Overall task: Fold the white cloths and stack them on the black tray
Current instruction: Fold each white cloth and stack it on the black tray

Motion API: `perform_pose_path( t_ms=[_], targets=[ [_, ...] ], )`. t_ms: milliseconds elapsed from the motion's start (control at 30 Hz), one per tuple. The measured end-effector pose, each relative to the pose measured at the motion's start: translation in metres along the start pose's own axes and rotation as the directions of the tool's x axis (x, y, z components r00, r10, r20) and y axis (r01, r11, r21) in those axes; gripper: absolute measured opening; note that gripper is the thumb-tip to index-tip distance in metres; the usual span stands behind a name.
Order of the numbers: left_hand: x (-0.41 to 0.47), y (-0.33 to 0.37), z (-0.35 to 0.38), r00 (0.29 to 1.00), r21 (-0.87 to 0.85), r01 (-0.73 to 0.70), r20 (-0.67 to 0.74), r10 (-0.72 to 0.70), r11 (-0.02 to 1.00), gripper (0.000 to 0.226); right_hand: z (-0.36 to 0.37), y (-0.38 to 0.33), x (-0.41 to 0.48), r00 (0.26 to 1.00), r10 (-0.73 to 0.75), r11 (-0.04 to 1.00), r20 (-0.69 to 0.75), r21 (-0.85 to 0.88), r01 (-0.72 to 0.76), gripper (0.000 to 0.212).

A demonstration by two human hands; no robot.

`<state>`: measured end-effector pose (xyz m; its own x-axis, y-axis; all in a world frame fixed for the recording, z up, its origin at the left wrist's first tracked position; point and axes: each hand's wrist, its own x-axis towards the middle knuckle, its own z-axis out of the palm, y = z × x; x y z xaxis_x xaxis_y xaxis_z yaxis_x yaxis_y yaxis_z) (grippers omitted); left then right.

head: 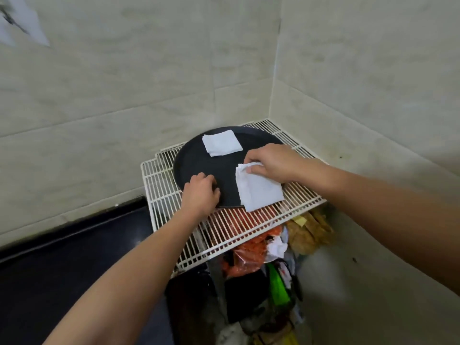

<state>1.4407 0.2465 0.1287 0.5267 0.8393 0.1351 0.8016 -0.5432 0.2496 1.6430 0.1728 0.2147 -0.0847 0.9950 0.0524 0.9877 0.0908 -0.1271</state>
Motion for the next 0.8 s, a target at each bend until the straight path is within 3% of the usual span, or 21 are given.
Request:
perform_pose_path(
  t_ms=[300, 600, 800],
  targets=[
    [0.026, -0.012, -0.002, 0.995, 0.024, 0.1, -0.012, -0.099, 0.995, 0.022, 0.049, 0.017, 0.095, 0.997, -0.018, 0.999, 0.076, 0.039, 0.015, 0.024],
    [0.031, -0.026, 0.01, 0.995, 0.002, 0.062, -0.073, -0.062, 0.998, 0.024, 0.072, 0.026, 0.136, 0.996, -0.007, 1.0, 0.086, 0.016, 0.006, 0.027],
    [0.032, -0.032, 0.017, 0.992, -0.014, 0.051, -0.116, -0.052, 0.999, 0.024, 0.095, 0.024, 0.133, 0.999, -0.006, 0.998, -0.039, -0.068, 0.003, 0.035]
  ],
)
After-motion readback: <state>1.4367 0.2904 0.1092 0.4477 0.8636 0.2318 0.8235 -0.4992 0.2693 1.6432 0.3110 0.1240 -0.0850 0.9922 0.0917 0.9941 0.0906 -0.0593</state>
